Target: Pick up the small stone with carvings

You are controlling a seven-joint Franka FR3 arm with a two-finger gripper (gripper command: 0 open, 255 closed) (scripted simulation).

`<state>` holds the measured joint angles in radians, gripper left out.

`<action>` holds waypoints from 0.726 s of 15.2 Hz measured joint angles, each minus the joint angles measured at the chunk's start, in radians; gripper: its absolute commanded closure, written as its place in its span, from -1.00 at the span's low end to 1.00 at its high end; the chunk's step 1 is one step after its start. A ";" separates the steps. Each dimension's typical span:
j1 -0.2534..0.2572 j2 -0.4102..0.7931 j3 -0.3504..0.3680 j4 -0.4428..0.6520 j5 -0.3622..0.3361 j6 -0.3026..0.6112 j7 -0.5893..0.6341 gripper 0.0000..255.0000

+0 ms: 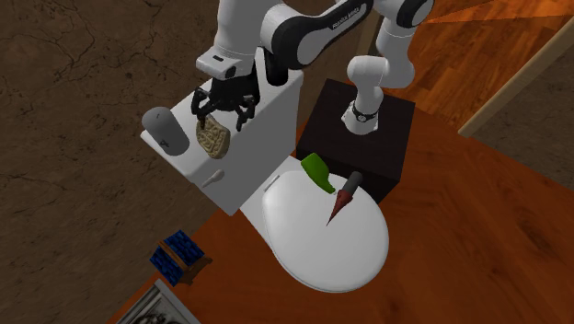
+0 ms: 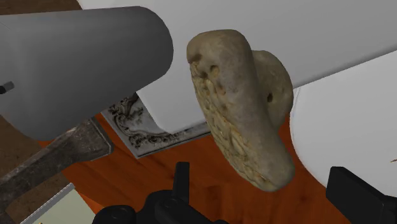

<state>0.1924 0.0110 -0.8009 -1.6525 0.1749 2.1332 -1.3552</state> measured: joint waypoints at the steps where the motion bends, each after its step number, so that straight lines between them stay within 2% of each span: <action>1: -0.006 0.021 -0.004 0.017 0.030 0.000 -0.028 -1.00; 4: -0.010 0.037 -0.005 -0.001 0.057 0.031 -0.058 -1.00; 8: -0.008 0.029 -0.004 -0.059 0.058 0.083 -0.069 -1.00; 9: -0.007 0.030 -0.003 -0.063 0.059 0.088 -0.069 1.00; 11: -0.007 0.030 -0.003 -0.066 0.060 0.092 -0.070 1.00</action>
<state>0.1854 0.0412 -0.8036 -1.7183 0.2354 2.2256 -1.4250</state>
